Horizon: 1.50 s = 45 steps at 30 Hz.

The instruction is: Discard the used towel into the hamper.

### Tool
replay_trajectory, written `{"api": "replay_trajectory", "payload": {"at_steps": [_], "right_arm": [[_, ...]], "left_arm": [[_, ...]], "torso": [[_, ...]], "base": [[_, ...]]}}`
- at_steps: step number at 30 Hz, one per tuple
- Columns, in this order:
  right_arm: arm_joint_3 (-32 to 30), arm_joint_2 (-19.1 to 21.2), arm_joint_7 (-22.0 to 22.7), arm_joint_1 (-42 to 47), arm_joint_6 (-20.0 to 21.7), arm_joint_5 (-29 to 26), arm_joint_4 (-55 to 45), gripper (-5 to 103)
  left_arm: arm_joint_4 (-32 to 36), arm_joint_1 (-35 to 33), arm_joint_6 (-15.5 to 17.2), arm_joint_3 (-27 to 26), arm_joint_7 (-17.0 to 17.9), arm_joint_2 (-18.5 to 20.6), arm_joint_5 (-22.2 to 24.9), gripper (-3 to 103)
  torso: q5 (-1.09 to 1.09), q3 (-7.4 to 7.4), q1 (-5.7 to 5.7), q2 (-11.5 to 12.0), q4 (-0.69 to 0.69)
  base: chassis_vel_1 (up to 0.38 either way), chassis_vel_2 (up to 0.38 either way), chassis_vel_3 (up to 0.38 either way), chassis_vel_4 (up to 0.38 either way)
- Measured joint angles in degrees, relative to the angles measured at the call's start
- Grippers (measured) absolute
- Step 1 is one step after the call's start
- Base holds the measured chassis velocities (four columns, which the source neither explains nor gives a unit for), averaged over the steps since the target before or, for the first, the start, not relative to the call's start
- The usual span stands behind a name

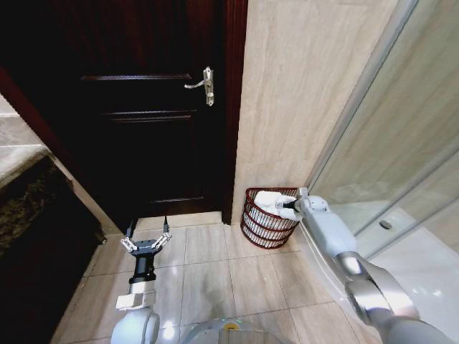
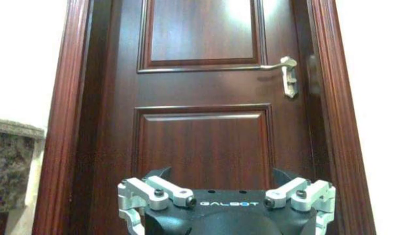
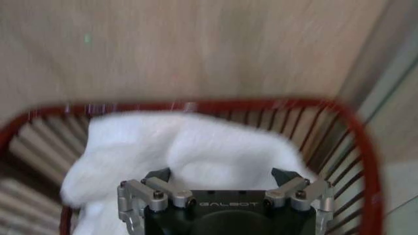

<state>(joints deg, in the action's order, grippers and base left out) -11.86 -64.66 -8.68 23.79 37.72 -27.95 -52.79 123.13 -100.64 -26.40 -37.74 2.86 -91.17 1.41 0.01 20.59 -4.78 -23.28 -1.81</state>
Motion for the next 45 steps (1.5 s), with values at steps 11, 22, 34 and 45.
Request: {"api": "replay_trajectory", "payload": {"at_steps": [11, 22, 34, 45], "right_arm": [[-8.1, 7.8, 11.5, 16.7, -3.9, -9.4, -31.6, 100], [-13.3, 2.8, 24.1, 37.4, -4.8, -6.2, -52.8, 100], [-13.3, -2.2, 28.1, 45.6, -10.5, 1.5, -55.1, 100], [-13.6, -5.5, 24.7, 47.5, -14.4, 5.0, -50.9, 100]], "left_arm": [[-1.8, 1.0, -0.2, 1.3, -1.3, 0.4, 0.2, 100], [-2.8, 0.9, -0.7, 1.2, -2.1, 0.9, 1.1, 100], [-3.1, -0.1, -2.0, 0.6, -3.0, 1.7, 2.2, 100], [-3.0, -0.7, -2.4, 0.2, -3.3, 2.0, 2.7, 100]], "torso": [[-0.02, -0.02, 0.00, 0.0, -0.02], [-0.02, -0.03, 0.01, 0.0, -0.03], [-0.02, -0.02, 0.01, 0.0, -0.02], [-0.01, -0.01, 0.00, 0.0, -0.02]], "base": [[0.000, 0.000, 0.000, 0.000], [0.000, 0.000, 0.000, 0.000], [0.000, 0.000, 0.000, 0.000], [0.000, 0.000, 0.000, 0.000]]}}
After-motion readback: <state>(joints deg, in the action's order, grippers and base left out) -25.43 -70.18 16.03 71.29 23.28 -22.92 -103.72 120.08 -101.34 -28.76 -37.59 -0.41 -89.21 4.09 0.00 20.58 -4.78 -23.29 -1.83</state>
